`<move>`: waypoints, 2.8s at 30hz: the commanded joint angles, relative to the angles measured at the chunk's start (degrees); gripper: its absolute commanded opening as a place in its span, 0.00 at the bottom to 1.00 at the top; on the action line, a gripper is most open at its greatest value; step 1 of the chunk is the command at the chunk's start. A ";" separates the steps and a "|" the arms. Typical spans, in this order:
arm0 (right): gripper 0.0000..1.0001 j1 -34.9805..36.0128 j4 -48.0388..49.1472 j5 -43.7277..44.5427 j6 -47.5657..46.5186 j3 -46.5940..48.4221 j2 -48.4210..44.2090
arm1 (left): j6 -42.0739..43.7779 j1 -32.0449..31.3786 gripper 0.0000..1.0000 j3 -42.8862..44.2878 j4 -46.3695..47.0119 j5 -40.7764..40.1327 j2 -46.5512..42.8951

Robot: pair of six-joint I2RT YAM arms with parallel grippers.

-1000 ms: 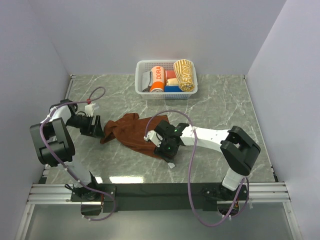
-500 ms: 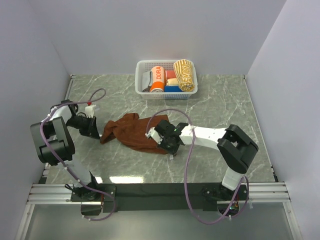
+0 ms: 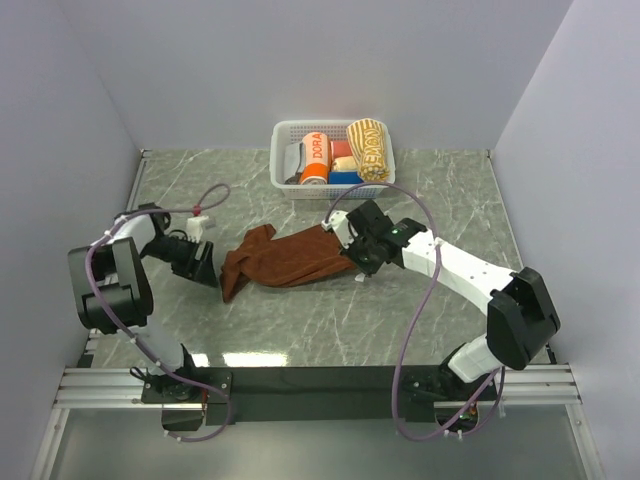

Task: Roll the towels
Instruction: Flatten the towel

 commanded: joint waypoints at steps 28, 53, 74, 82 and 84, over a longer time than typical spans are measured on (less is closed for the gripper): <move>0.00 -8.90 -5.70 -0.34 -2.19 4.13 -10.13 | 2.39 -6.31 0.22 5.50 -6.86 4.64 -5.16; 0.00 -11.97 -4.91 0.70 -0.52 4.30 -8.98 | -25.38 -36.57 0.11 -8.04 24.34 -17.00 -4.02; 0.00 -13.91 -6.78 4.83 -9.22 -4.83 -32.19 | 14.98 -18.45 0.01 14.19 -21.83 1.80 -13.22; 0.00 -14.00 2.46 7.47 -10.01 -7.65 -21.05 | 5.40 -16.51 0.17 35.43 -7.16 2.97 17.21; 0.00 -14.09 3.52 8.35 -10.45 -7.48 -18.93 | 1.18 -14.58 0.35 39.06 -3.72 0.51 19.35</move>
